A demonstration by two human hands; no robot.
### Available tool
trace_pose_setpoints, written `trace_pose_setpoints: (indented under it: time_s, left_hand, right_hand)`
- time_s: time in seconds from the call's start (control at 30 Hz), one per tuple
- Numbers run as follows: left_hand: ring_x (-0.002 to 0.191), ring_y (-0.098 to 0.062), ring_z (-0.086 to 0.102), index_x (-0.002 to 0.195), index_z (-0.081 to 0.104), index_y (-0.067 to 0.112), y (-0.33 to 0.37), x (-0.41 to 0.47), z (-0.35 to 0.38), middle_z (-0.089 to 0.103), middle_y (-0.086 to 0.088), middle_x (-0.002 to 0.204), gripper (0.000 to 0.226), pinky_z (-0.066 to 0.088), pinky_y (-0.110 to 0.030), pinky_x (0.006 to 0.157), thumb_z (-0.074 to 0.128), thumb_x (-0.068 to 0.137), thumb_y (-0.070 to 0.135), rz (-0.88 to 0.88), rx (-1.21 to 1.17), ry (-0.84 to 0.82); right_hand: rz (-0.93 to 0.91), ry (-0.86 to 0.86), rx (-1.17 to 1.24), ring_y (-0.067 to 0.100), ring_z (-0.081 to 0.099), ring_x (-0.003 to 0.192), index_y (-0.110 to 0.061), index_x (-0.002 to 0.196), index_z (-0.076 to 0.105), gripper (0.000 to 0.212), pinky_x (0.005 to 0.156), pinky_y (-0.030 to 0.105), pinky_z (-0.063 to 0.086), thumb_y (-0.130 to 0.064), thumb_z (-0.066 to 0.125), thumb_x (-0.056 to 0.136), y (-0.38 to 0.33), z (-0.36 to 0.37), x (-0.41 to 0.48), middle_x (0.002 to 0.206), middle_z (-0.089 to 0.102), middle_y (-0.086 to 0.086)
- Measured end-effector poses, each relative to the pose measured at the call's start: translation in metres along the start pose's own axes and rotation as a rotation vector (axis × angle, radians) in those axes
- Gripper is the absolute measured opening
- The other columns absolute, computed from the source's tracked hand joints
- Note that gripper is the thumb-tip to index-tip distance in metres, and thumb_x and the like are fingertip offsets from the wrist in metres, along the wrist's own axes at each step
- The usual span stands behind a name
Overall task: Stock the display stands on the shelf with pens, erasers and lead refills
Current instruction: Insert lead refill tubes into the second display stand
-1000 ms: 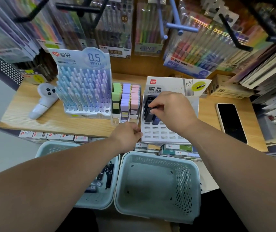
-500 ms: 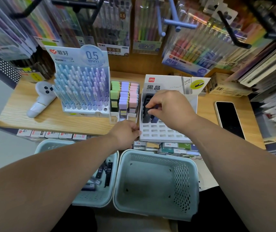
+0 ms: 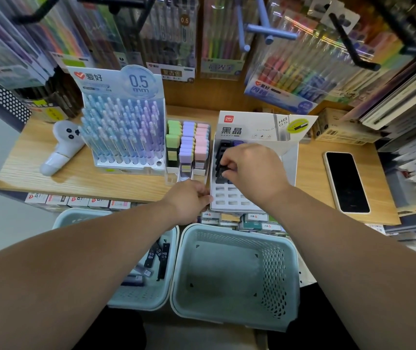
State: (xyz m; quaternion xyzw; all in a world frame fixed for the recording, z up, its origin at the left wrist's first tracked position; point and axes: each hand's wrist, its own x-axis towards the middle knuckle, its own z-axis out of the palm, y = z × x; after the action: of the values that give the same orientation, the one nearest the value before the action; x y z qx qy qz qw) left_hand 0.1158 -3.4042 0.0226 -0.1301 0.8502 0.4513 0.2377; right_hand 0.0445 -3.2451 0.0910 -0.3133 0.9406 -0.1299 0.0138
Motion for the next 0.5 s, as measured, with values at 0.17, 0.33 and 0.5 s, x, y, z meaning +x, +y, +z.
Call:
trace_pose_setpoints:
  time_s: [0.17, 0.33, 0.5]
  left_hand:
    - [0.065, -0.011, 0.060, 0.083, 0.065, 0.027, 0.002, -0.005, -0.004, 0.069, 0.007, 0.084, 0.016, 0.058, -0.035, 0.081, 0.062, 0.097, 0.033, 0.024, 0.021, 0.016]
    - [0.061, -0.015, 0.069, 0.081, 0.074, 0.019, -0.009, -0.025, -0.040, 0.075, 0.001, 0.076, 0.015, 0.060, -0.033, 0.073, 0.070, 0.090, 0.030, -0.011, 0.078, 0.069]
    - [0.067, -0.018, 0.071, 0.080, 0.072, 0.020, -0.054, -0.060, -0.082, 0.074, 0.003, 0.078, 0.023, 0.059, -0.035, 0.069, 0.069, 0.091, 0.039, -0.074, 0.202, 0.151]
  right_hand:
    - [-0.020, 0.062, -0.060, 0.032, 0.063, 0.087, -0.014, 0.087, 0.077, 0.012, 0.067, 0.036, 0.052, -0.020, 0.079, 0.078, -0.002, 0.000, -0.003, 0.091, 0.066, 0.006]
    - [-0.160, 0.144, -0.113, 0.029, 0.063, 0.078, -0.013, 0.085, 0.072, 0.020, 0.058, 0.035, 0.054, -0.033, 0.077, 0.081, -0.019, -0.003, -0.017, 0.087, 0.063, 0.006]
    - [-0.220, 0.016, -0.025, 0.026, 0.064, 0.070, -0.017, 0.084, 0.069, 0.022, 0.055, 0.033, 0.050, -0.039, 0.069, 0.088, -0.055, 0.017, -0.040, 0.084, 0.062, 0.001]
